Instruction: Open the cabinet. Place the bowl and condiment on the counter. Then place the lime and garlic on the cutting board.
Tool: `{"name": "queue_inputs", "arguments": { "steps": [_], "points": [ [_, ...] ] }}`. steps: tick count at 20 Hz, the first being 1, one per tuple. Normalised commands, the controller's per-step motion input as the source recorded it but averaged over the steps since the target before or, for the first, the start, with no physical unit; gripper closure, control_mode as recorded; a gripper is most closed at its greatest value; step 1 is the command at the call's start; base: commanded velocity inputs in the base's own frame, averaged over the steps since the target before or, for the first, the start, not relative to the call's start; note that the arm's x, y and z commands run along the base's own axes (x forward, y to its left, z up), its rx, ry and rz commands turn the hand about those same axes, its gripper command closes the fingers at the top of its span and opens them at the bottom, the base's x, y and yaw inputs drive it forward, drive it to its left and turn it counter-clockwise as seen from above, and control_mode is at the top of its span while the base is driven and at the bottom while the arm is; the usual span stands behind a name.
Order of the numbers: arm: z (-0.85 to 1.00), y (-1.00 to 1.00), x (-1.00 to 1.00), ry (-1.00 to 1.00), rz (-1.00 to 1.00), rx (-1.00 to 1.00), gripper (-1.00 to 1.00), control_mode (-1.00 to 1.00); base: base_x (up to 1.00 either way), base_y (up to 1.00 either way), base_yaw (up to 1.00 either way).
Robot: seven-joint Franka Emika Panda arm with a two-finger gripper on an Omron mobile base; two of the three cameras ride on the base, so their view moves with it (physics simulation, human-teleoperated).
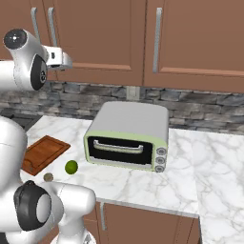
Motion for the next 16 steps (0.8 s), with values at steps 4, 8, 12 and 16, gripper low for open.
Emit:
{"name": "queue_inputs", "arguments": {
  "steps": [4,8,12,16],
  "points": [
    [-0.04,0.08,0.23,-0.06,0.0,-0.01,-1.0,-1.0,0.0,0.0,0.0],
    [-0.04,0.0,0.06,-0.06,0.0,0.0,-1.0,-1.0,0.0,0.0,0.0],
    [0.0,-0.06,0.38,-0.03,0.0,0.0,-1.0,-1.0,0.0,0.0,0.0],
    [0.0,-0.04,0.56,-0.01,-0.03,0.0,-1.0,-1.0,0.0,0.0,0.0]
  ]
}}
